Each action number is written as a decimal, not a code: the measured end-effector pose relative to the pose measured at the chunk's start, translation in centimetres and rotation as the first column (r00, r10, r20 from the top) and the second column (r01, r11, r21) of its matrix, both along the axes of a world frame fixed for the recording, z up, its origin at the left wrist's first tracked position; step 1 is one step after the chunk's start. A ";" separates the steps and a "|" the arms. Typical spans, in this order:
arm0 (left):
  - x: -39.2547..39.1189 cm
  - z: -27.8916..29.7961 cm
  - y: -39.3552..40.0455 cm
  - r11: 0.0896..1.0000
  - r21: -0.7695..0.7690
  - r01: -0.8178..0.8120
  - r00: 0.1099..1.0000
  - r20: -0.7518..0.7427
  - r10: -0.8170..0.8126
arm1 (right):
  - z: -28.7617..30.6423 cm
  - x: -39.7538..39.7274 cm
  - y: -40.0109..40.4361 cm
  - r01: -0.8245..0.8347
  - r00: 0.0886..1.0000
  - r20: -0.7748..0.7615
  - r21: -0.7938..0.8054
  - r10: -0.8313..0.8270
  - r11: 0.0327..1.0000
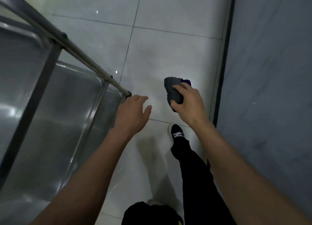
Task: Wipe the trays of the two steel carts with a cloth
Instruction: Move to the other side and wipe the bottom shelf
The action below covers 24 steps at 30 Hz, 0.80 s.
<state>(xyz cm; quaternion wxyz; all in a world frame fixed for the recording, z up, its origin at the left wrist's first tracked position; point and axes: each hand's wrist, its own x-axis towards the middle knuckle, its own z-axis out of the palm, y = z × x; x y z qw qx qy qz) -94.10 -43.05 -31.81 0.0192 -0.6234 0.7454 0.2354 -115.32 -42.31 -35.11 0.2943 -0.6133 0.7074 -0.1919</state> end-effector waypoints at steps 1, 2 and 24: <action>-0.7 1.9 -0.8 1.000 -0.009 0.010 1.000 0.009 -0.010 | 1.7 -0.9 -0.4 -0.004 1.000 -0.023 0.009 0.004 1.000; -1.4 3.7 -1.7 1.000 -0.013 0.017 1.000 0.017 -0.016 | 3.2 -1.8 -1.0 -0.006 0.999 -0.036 0.021 0.007 1.000; -2.2 22.2 -26.9 0.938 -0.033 -0.344 0.938 -0.066 0.342 | 23.8 -2.3 -31.8 -0.513 0.832 -0.230 0.025 0.504 0.858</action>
